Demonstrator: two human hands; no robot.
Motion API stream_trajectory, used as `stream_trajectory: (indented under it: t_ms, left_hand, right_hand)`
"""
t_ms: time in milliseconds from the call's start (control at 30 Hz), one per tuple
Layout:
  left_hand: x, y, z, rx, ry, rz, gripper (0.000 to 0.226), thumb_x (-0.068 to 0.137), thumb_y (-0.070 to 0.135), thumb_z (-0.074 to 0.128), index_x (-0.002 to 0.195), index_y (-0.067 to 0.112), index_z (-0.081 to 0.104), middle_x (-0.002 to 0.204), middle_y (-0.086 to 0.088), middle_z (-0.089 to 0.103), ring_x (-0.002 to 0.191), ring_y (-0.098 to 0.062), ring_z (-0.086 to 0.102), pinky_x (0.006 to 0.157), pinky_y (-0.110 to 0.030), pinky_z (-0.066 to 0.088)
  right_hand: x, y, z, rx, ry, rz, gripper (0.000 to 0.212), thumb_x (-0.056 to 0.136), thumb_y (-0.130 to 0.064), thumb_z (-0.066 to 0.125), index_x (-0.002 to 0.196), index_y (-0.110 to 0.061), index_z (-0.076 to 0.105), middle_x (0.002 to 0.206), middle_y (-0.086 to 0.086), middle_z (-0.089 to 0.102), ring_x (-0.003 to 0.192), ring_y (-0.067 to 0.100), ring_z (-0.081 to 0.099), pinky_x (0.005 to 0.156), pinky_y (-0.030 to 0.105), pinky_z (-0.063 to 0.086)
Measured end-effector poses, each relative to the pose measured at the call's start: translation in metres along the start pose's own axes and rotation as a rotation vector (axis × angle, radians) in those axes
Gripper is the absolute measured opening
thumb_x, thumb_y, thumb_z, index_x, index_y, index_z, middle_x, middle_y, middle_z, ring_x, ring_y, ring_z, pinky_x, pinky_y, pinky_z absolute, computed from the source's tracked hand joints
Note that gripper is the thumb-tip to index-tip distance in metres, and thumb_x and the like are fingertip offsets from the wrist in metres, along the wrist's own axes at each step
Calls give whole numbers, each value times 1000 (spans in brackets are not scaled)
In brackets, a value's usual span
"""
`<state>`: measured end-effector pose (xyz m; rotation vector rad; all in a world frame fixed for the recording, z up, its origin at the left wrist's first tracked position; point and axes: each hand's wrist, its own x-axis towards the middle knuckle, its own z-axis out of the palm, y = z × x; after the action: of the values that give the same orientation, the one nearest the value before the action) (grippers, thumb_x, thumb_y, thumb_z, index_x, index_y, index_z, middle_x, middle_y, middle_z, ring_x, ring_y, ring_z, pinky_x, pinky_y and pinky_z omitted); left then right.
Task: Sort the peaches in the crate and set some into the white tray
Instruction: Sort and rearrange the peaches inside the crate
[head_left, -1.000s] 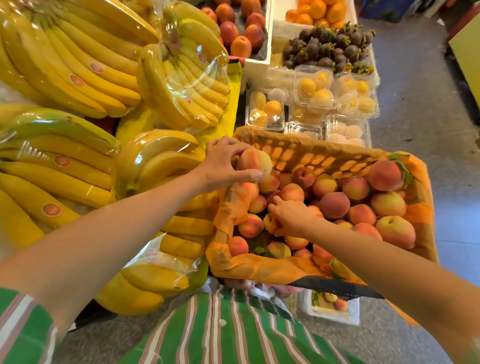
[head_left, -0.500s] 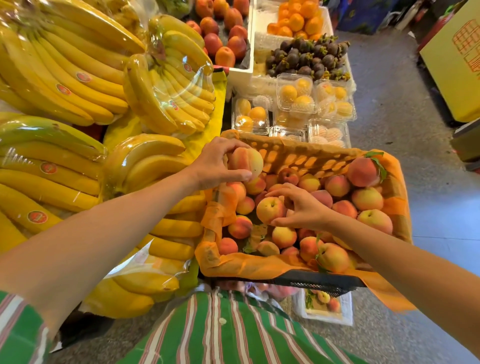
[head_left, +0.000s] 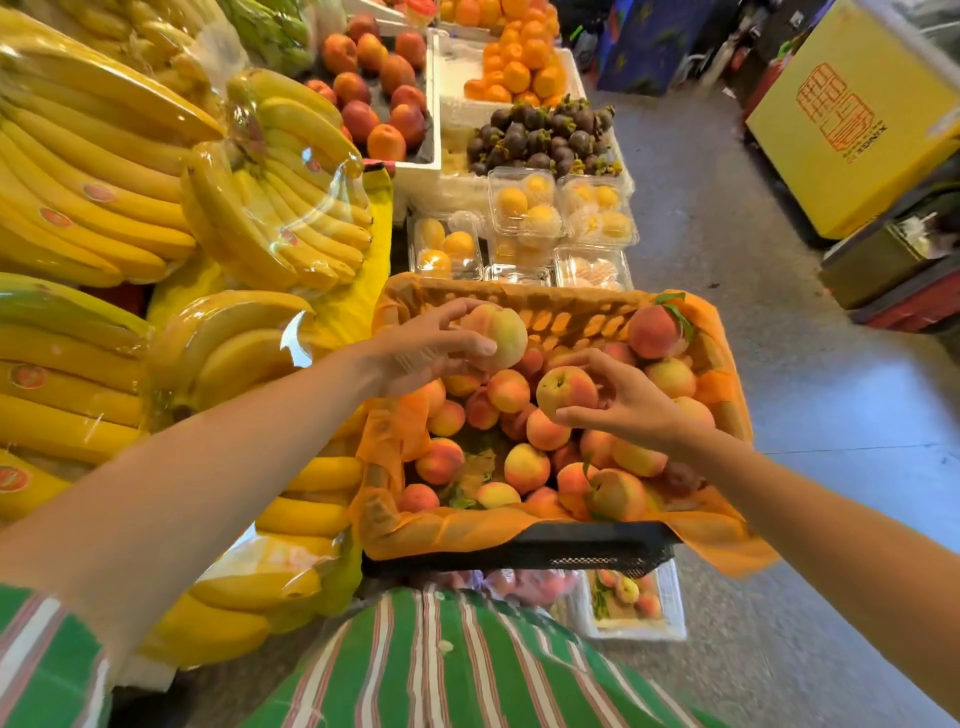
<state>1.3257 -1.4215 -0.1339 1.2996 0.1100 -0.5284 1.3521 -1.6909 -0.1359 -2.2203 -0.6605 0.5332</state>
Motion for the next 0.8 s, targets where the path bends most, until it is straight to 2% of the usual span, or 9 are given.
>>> stream_trajectory:
  t_ms: [100, 167, 267, 400, 500, 633, 733, 800]
  left_hand:
    - [9, -4, 7, 134, 9, -49, 54, 74, 22, 77, 122, 21, 55, 123, -10, 56, 109, -24, 59, 70, -26, 55]
    - [18, -7, 10, 241, 57, -54, 54, 77, 26, 77, 125, 19, 53, 123, -9, 54, 108, -23, 57, 67, -26, 53]
    - [30, -11, 8, 344, 154, -62, 54, 75, 31, 79, 121, 18, 55, 121, -9, 54, 108, -24, 56, 72, -34, 56]
    - [35, -11, 8, 417, 184, -64, 55, 73, 33, 81, 120, 19, 56, 120, -7, 53, 104, -20, 56, 66, -28, 54]
    - [34, -11, 7, 428, 186, -64, 56, 74, 33, 80, 123, 20, 57, 120, -4, 51, 104, -17, 55, 67, -27, 53]
    - [32, -7, 3, 388, 166, -64, 48, 79, 25, 77, 122, 18, 58, 110, -4, 57, 96, -14, 58, 64, -23, 54]
    - [32, -4, -1, 366, 193, -70, 46, 80, 25, 76, 121, 22, 57, 110, -4, 58, 97, -16, 59, 75, -29, 55]
    - [33, -3, -3, 359, 205, -75, 49, 80, 27, 76, 124, 22, 55, 110, -3, 59, 95, -14, 60, 69, -25, 55]
  right_hand:
    - [-5, 13, -13, -126, 89, 92, 61, 74, -50, 74, 124, -23, 51, 115, -8, 61, 106, 10, 59, 88, 26, 52]
    - [-5, 21, -19, -192, 145, 111, 65, 74, -49, 76, 125, -19, 48, 117, -3, 61, 106, 11, 59, 87, 29, 52]
    - [4, 27, -22, -348, 178, 77, 64, 75, -40, 78, 127, -15, 51, 121, 4, 60, 110, 17, 56, 90, 30, 48]
    - [26, 32, -14, -426, 65, 65, 66, 77, -38, 77, 134, -22, 49, 122, 4, 49, 111, 19, 50, 96, 31, 43]
    - [47, 37, -4, -443, 12, 25, 63, 78, -38, 76, 132, -22, 48, 121, 5, 53, 111, 23, 54, 94, 38, 46]
    - [70, 39, 5, -473, -76, -33, 56, 80, -34, 74, 127, -13, 50, 124, 9, 58, 114, 25, 54, 93, 36, 44]
    - [81, 44, 9, -543, -181, -33, 56, 84, -33, 70, 133, -13, 49, 125, 12, 55, 116, 29, 50, 97, 38, 40]
    - [86, 48, 8, -565, -196, -2, 59, 88, -37, 64, 140, -17, 45, 125, 13, 49, 116, 30, 45, 99, 39, 38]
